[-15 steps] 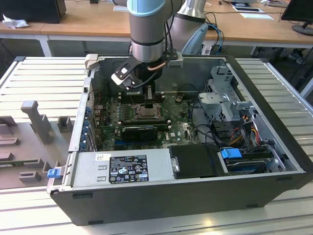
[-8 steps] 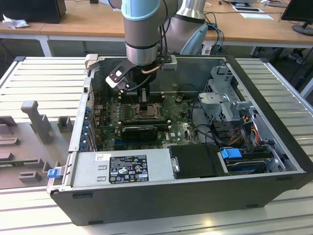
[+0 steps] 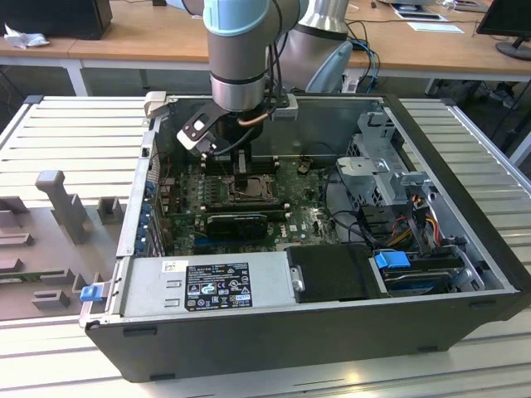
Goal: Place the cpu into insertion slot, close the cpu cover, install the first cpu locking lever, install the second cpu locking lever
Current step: 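Close the cpu cover, then install the first cpu locking lever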
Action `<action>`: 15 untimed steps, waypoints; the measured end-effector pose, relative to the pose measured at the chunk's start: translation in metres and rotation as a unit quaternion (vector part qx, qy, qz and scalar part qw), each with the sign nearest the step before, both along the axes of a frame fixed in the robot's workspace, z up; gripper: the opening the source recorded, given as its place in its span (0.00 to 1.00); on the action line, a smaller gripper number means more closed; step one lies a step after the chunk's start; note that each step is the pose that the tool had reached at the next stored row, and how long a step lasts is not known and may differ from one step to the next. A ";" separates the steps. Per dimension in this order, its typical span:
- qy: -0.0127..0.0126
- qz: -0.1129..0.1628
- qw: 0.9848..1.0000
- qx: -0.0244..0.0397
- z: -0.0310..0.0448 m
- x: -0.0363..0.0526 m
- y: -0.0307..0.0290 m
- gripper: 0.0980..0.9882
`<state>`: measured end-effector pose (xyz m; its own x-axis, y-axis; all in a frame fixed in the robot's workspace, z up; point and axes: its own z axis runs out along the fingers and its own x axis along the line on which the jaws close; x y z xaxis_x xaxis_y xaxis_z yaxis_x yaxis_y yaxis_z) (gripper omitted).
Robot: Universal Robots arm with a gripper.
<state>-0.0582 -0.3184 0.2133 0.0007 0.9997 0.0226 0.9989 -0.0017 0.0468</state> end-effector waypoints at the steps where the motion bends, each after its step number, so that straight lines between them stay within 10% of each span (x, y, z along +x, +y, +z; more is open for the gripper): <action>1: 0.000 0.000 1.000 0.000 0.0008 0.0003 0.0000 0.01; 7: 0.001 0.000 1.000 0.000 0.0007 0.0173 0.0000 0.01; 15: 0.001 0.000 1.000 0.000 0.0024 0.0191 0.0000 0.01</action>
<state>-0.0391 -0.3184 0.2158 0.0007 0.9998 0.0222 0.9990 -0.0017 0.0451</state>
